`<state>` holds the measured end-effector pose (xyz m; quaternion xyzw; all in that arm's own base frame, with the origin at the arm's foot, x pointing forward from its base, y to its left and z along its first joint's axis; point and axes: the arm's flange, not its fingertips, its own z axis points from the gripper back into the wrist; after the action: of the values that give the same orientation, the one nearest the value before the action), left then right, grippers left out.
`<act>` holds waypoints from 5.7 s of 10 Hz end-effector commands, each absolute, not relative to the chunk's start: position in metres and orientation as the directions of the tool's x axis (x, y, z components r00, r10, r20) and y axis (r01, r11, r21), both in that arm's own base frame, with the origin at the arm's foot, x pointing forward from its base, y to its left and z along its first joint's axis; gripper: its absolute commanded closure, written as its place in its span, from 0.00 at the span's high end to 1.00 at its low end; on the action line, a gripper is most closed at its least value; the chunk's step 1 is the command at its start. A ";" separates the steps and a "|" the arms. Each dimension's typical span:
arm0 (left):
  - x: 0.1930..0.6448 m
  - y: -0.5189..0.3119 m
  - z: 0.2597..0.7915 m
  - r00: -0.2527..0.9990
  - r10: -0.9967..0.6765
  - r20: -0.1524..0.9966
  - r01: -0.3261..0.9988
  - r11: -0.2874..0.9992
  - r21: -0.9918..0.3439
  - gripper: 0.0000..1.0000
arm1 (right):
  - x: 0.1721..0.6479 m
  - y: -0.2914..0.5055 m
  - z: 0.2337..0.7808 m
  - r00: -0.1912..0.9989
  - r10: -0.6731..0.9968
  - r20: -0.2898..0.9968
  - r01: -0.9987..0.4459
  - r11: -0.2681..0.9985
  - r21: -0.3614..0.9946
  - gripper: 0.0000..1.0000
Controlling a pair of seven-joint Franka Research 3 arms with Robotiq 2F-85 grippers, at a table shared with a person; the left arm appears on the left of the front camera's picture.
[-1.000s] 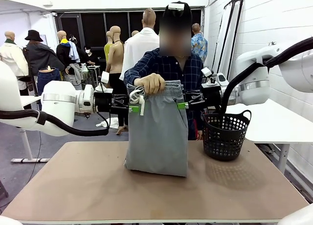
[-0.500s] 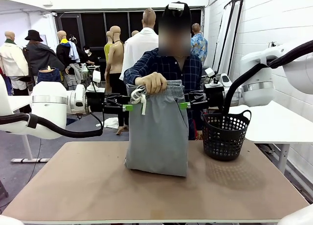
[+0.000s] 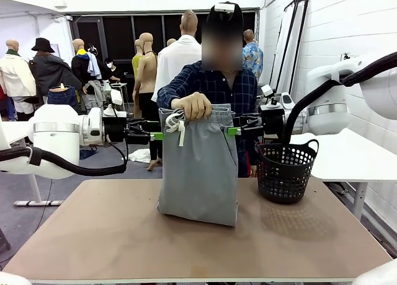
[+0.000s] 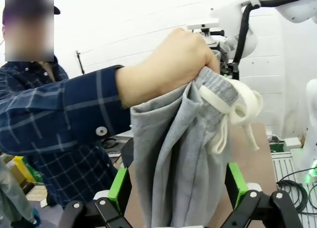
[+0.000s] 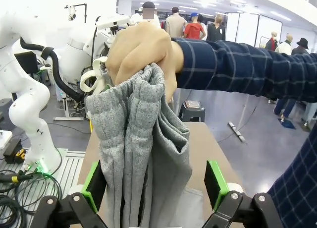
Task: Fold the training pants.
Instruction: Release the ends of the Training pants and then grab the overlapped ends.
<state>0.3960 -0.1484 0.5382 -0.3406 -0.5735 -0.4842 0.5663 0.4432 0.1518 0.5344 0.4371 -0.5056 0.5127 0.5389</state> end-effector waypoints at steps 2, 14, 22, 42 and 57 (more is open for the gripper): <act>0.390 -0.147 0.532 -0.158 -0.146 0.977 0.906 0.371 0.202 1.00 | 0.443 0.156 0.529 -0.032 0.087 0.996 -0.993 0.112 -0.041 1.00; 0.414 -0.165 0.529 -0.180 -0.093 0.979 0.952 0.233 0.197 1.00 | 0.448 0.140 0.527 0.062 0.007 0.998 -0.998 -0.012 0.063 1.00; 0.430 -0.176 0.529 -0.192 -0.091 0.977 0.951 0.231 0.208 1.00 | 0.432 0.159 0.526 0.021 0.029 0.999 -0.999 -0.035 0.022 1.00; 0.471 -0.185 0.524 -0.201 -0.098 0.975 0.956 0.199 0.217 1.00 | 0.450 0.175 0.506 -0.036 0.018 0.999 -0.988 0.152 -0.039 1.00; 0.455 -0.205 0.530 -0.153 -0.069 0.986 0.988 0.006 0.154 1.00 | 0.468 0.198 0.520 0.072 0.078 0.994 -0.987 -0.135 0.082 1.00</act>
<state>0.4632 -0.2109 0.5267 -0.4349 -0.5275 -0.5514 0.4782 0.4662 0.2013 0.5151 0.5292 -0.4402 0.5238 0.5018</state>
